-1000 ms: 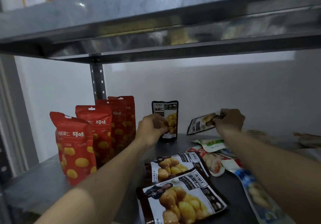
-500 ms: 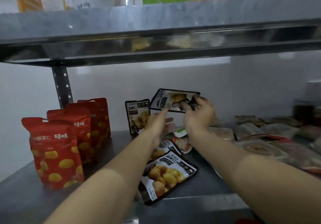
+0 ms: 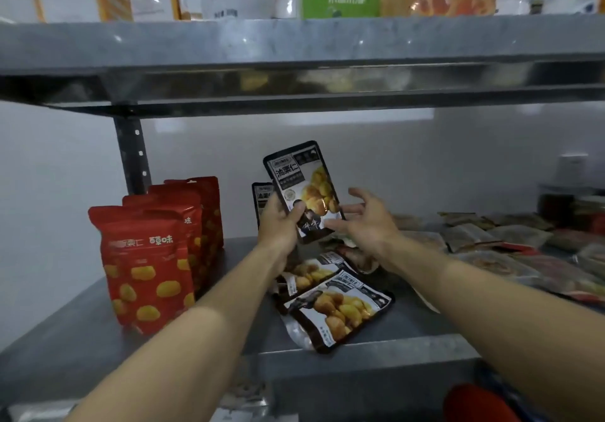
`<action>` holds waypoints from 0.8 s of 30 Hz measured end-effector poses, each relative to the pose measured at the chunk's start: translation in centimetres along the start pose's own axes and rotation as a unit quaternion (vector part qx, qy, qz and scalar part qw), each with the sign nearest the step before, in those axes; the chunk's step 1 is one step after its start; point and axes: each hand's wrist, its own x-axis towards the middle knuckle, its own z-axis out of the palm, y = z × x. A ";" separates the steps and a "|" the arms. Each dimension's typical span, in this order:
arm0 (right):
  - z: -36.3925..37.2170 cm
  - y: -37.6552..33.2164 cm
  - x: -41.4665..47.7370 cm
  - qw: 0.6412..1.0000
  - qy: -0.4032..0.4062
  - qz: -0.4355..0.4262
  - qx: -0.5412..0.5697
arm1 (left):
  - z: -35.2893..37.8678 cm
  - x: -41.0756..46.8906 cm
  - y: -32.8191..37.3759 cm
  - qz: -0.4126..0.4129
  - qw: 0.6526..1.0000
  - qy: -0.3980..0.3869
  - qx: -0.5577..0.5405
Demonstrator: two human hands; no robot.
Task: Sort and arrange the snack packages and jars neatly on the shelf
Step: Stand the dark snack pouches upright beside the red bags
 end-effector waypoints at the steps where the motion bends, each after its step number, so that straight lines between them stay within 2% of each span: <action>1: 0.4 -0.1 0.5 1.000 -0.009 0.002 -0.019 | -0.6 0.2 -0.1 0.005 1.000 0.004 0.002; 6: 2.7 0.6 3.3 0.998 -0.046 0.000 -0.051 | -2.5 2.0 -1.2 0.032 0.999 0.044 0.001; 10: 4.6 1.7 4.9 0.994 -0.070 0.012 -0.084 | -3.4 2.8 -3.0 0.016 0.997 0.070 0.006; 18: 6.6 4.2 7.5 0.984 -0.122 0.029 -0.124 | -4.4 3.9 -6.3 -0.030 0.997 0.027 0.072; 24: 7.2 4.8 8.8 0.983 -0.117 0.019 -0.137 | -4.9 4.7 -7.1 -0.047 0.993 0.027 0.109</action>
